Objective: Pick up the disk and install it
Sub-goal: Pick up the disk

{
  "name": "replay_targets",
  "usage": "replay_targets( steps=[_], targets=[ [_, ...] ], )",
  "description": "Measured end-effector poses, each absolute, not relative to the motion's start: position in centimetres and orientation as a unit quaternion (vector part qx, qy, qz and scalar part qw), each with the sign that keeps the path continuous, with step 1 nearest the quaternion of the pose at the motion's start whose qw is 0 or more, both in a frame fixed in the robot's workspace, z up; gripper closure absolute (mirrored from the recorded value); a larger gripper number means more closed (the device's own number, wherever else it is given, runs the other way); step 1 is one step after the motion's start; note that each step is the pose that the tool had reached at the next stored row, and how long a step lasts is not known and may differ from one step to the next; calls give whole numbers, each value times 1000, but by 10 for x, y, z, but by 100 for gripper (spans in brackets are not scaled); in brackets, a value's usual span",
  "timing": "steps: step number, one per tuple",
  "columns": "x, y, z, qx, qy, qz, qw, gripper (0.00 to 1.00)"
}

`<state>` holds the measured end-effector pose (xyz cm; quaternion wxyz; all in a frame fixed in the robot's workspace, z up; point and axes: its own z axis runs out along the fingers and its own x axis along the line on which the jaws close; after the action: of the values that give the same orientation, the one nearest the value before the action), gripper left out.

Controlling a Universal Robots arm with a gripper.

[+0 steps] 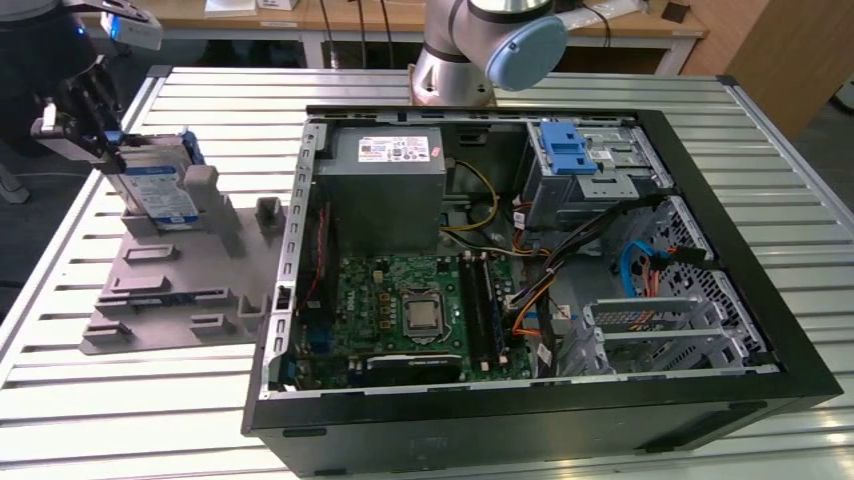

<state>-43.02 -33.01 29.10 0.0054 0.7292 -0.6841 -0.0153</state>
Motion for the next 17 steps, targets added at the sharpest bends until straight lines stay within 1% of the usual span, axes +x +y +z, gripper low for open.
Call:
replay_targets(
  steps=[6, 17],
  targets=[
    [-430, -330, 291, 716, -697, -10, 11, 63],
    [-430, -330, 291, 699, -715, -9, 12, 63]
  ],
)
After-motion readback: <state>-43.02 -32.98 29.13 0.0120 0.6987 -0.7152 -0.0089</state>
